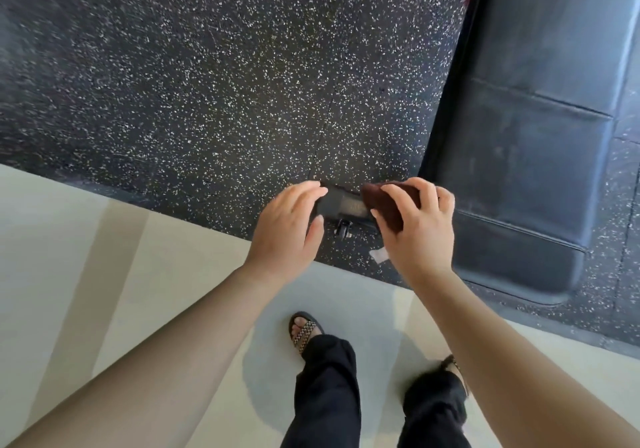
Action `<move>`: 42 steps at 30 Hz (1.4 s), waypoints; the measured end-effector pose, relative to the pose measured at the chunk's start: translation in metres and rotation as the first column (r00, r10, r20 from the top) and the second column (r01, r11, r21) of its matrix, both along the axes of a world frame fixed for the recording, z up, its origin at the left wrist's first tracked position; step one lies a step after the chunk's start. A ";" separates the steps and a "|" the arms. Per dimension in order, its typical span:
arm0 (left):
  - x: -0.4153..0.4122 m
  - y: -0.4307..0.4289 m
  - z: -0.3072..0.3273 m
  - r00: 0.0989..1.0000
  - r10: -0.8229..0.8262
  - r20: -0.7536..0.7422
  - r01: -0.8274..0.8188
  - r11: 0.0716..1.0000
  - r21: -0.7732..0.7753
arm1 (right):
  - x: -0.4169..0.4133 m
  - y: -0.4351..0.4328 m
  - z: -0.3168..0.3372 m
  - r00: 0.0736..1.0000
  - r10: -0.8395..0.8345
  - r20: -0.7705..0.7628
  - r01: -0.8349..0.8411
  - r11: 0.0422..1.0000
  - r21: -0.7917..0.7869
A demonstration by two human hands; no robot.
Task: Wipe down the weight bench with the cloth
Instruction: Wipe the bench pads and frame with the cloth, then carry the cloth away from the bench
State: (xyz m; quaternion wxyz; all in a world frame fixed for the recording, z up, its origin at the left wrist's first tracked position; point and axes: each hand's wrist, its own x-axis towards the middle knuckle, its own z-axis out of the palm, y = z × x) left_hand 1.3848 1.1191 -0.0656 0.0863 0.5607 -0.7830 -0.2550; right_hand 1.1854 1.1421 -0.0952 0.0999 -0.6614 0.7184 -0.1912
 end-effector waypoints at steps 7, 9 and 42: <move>0.026 0.004 0.090 0.999 -0.013 -0.043 0.015 0.999 0.050 | 0.039 0.022 0.090 0.991 -0.099 0.094 0.089 0.990 0.107; 0.037 0.008 0.124 0.999 -0.010 -0.041 0.012 0.999 0.046 | 0.050 0.025 0.127 0.990 -0.093 0.109 0.080 0.990 0.115; 0.115 -0.210 0.351 0.981 0.182 -0.061 -0.182 0.983 0.012 | 0.119 -0.239 0.358 0.969 0.146 0.201 -0.179 0.971 0.158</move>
